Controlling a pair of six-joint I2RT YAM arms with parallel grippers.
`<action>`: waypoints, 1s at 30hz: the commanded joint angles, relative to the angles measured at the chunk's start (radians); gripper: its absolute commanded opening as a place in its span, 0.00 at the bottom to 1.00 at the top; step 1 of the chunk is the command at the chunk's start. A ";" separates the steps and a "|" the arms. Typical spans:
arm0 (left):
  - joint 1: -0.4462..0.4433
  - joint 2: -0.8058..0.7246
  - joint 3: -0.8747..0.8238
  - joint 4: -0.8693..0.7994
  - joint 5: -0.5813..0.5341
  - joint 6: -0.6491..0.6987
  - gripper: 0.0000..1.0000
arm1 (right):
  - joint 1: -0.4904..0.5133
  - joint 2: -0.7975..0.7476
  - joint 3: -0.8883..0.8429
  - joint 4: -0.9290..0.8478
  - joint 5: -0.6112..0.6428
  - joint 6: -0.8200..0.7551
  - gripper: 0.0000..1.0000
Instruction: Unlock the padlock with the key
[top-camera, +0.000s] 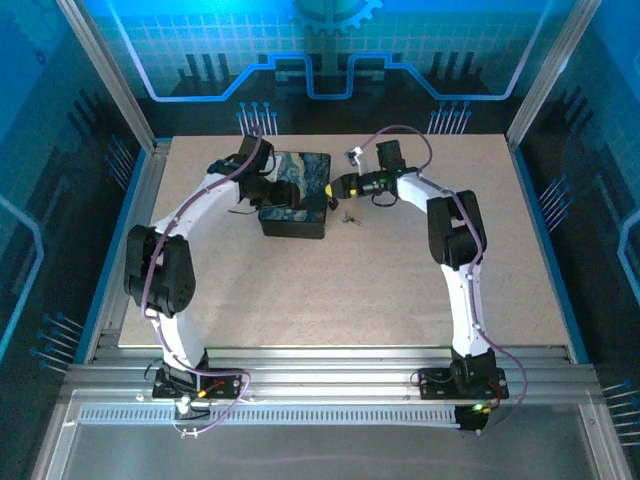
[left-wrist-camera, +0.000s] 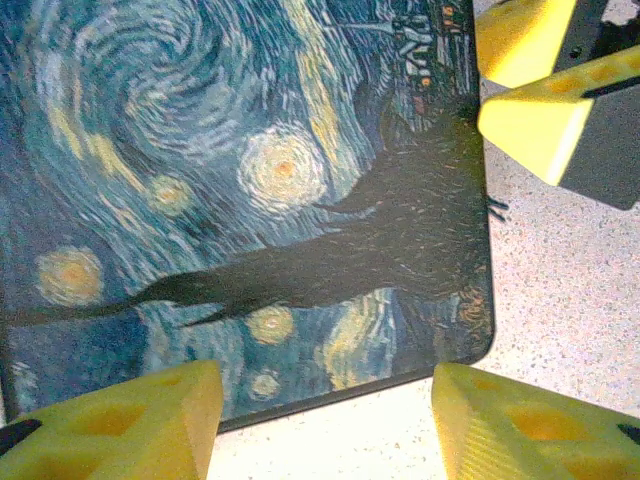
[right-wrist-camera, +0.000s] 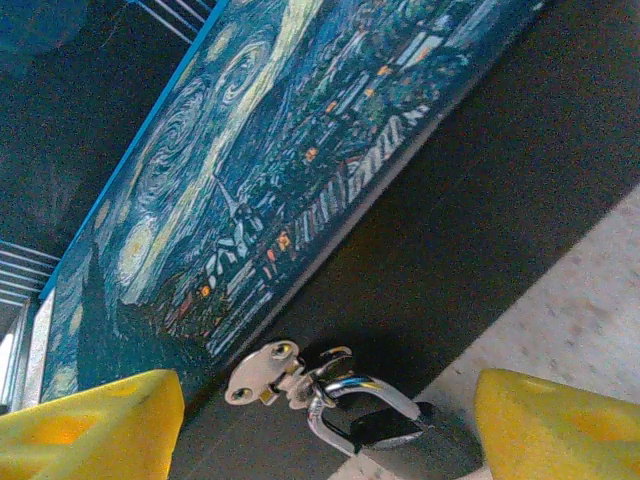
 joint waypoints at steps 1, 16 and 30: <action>0.013 -0.042 -0.043 -0.012 0.038 -0.037 0.58 | 0.028 0.038 0.041 -0.058 -0.069 -0.038 0.77; 0.098 -0.051 -0.072 0.003 -0.066 -0.051 0.58 | 0.092 -0.181 -0.283 -0.067 -0.218 -0.123 0.59; 0.084 -0.028 -0.054 0.028 -0.067 -0.058 0.58 | 0.114 -0.323 -0.551 0.133 0.254 -0.068 0.68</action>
